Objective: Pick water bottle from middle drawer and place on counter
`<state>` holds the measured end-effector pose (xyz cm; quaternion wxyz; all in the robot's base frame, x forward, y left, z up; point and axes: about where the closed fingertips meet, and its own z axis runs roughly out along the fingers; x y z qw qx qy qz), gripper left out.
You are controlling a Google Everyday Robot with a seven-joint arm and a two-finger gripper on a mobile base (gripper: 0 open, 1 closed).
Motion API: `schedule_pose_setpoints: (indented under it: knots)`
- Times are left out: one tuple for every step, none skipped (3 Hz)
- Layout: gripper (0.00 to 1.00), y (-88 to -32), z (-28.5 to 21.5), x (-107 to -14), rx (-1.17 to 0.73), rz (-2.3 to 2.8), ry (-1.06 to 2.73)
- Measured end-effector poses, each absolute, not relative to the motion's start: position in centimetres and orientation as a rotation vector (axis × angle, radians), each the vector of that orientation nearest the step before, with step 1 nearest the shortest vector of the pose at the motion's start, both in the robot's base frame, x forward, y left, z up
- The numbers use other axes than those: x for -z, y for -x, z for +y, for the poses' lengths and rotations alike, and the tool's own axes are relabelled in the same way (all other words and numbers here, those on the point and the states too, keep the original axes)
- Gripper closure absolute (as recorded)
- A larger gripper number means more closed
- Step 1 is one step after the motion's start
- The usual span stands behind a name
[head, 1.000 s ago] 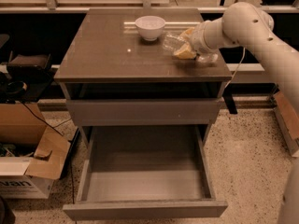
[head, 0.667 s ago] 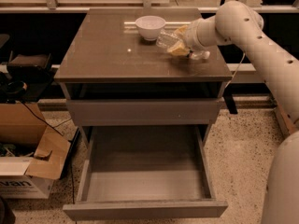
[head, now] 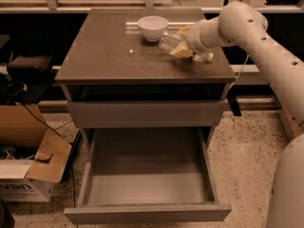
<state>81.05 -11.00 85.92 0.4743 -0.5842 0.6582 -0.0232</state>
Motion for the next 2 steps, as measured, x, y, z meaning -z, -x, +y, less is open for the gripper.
schedule_pose_setpoints:
  knots:
    - [0.00,-81.09,-10.72,-85.66,0.052,1.610,1.433]
    - [0.00,-81.09,-10.72,-85.67,0.052,1.610,1.433]
